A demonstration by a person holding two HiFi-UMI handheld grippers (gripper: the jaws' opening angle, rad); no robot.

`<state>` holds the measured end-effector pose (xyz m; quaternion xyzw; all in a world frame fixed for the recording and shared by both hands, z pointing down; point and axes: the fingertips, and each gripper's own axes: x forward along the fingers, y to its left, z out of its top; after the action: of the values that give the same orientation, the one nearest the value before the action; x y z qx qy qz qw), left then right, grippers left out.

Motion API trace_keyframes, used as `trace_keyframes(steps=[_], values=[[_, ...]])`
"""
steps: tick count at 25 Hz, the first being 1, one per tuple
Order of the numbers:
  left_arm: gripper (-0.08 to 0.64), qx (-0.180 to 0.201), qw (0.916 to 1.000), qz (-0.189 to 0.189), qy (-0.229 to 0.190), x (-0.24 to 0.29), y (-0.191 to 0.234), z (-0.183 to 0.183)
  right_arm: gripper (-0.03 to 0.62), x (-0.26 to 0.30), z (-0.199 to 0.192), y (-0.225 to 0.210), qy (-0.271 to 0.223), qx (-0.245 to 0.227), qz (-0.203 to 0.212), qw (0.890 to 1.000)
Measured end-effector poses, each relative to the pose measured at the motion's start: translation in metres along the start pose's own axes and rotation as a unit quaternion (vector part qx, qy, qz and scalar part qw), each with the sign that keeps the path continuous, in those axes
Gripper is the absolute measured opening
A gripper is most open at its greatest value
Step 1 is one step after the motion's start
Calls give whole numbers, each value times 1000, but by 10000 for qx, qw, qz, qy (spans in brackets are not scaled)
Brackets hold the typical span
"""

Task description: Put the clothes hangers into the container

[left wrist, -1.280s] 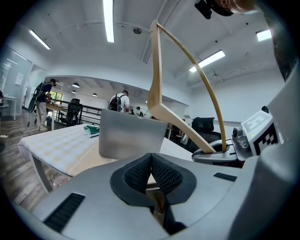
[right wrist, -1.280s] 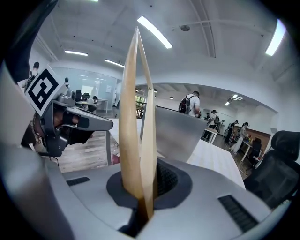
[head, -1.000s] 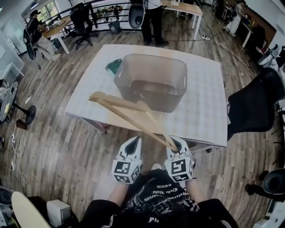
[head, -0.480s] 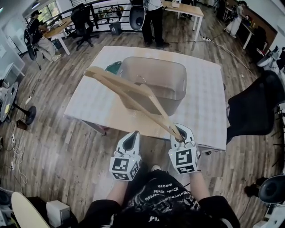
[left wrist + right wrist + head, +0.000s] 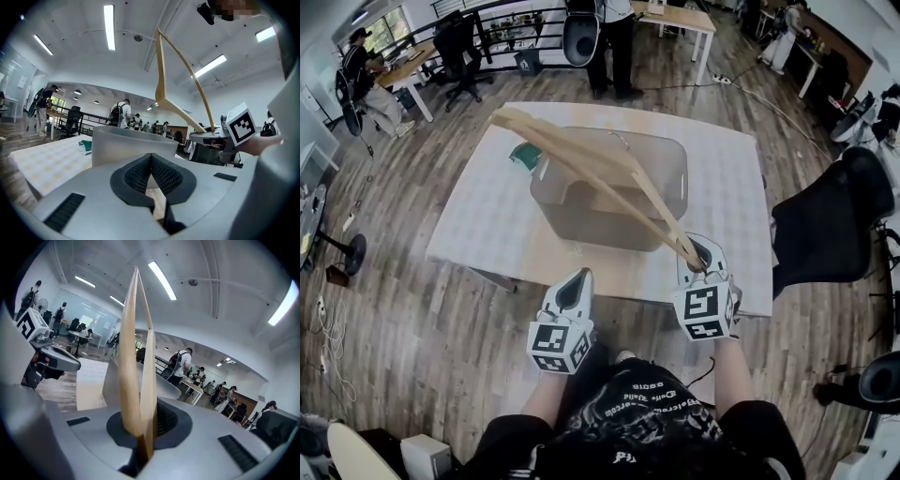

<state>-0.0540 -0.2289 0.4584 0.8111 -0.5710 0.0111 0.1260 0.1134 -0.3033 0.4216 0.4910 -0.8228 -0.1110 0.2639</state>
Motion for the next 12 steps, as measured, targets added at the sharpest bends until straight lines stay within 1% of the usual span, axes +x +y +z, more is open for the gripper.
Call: trace_keyframes(steps=[3, 8, 12], values=[[20, -22, 10000, -43, 48, 5, 3, -2, 8, 10, -3, -15, 125, -181, -155, 9996], [20, -83, 9999, -74, -32, 9, 7, 4, 8, 18, -10, -39, 351, -496, -340, 9976], [20, 27, 10000, -11, 2, 10, 13, 7, 8, 30, -19, -51, 526, -657, -395, 9957]])
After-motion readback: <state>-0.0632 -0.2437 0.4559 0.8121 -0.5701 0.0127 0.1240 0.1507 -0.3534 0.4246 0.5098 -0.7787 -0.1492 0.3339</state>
